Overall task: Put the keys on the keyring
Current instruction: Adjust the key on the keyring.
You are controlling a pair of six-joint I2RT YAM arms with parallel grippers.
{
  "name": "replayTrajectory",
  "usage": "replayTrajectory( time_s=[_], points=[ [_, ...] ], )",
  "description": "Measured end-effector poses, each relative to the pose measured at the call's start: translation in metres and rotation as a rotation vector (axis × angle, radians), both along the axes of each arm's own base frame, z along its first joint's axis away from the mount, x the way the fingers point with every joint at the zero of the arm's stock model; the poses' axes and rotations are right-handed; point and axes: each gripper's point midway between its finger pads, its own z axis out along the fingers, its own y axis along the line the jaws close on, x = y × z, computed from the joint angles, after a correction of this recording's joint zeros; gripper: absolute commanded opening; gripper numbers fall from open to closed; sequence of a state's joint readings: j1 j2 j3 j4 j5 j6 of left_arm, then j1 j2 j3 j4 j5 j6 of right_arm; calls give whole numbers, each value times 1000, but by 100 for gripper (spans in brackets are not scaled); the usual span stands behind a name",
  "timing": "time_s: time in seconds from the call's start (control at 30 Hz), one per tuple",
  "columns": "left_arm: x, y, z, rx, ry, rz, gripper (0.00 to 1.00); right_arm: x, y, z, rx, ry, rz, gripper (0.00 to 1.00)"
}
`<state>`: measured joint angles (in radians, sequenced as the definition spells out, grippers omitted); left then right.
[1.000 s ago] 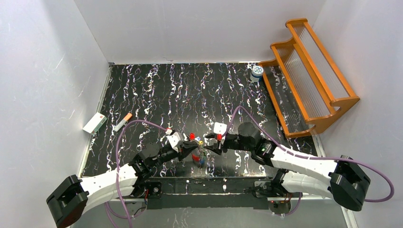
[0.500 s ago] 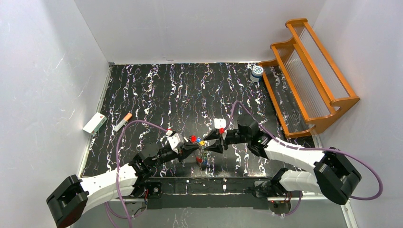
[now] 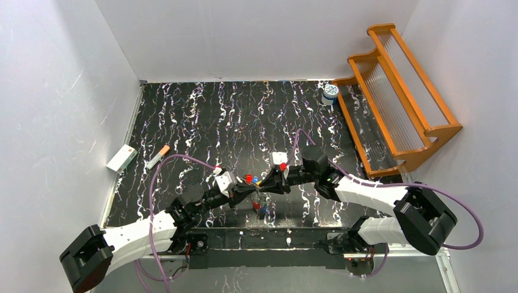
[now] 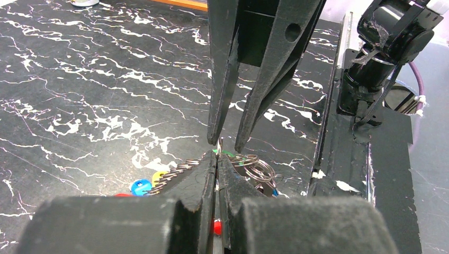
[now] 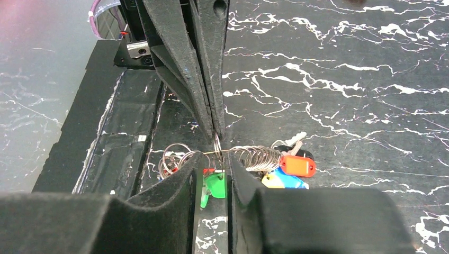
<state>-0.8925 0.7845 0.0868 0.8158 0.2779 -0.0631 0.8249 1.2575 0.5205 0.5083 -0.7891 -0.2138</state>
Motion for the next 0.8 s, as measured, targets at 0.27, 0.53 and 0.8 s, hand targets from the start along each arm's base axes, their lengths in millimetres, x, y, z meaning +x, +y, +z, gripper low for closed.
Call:
replayTrajectory(
  time_s=[0.27,0.53,0.8],
  points=[
    [0,0,2,-7,-5,-2,0,1,3,-2,-1,8,8,8],
    [0,-1,2,-8,-7,-3,6,1,4,-2,-4,8,17,1],
    [4,1,8,-9,-51,16,38,12,4,3,-120,-22,21,1]
  ],
)
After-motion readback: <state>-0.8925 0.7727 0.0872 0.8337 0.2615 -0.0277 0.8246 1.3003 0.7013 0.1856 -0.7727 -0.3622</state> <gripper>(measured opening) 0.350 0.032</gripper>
